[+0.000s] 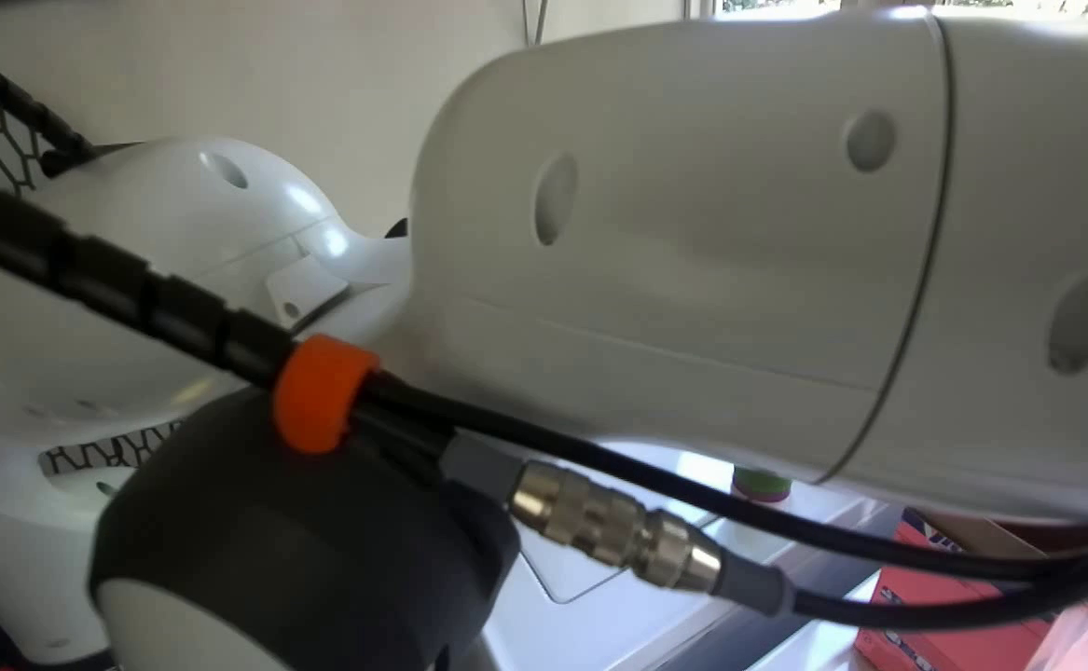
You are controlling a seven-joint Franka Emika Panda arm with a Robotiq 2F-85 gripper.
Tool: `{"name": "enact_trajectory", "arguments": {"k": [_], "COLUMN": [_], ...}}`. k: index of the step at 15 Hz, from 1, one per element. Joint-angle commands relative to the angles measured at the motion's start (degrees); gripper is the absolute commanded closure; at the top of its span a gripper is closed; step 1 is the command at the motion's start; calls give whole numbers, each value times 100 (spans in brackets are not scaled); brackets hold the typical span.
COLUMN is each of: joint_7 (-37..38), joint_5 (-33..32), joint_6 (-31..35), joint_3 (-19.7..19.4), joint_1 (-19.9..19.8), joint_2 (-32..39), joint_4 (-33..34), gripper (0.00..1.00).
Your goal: Put the clear plastic in the orange box.
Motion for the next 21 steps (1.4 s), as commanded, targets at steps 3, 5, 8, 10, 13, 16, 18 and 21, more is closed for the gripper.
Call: {"name": "enact_trajectory", "arguments": {"k": [3, 5, 8, 10, 13, 16, 18, 21], "joint_7": [34, -11, -84, -181, -56, -56, -56, -278], "joint_5": [62, 52, 27, -11, -14, -19, -19, 5], "joint_6": [-436, -617, -826, -1020, -877, -958, -967, -906], "joint_3": [227, 246, 234, 202, 153, 136, 132, 201], "joint_1": [-189, -214, -224, -232, -184, -193, -194, -178], "joint_2": [-186, -228, -270, -317, -236, -264, -271, -327], "joint_4": [3, 4, 4, 4, 4, 4, 4, 1], "gripper": [99, 99, 99, 99, 96, 96, 96, 99]}}
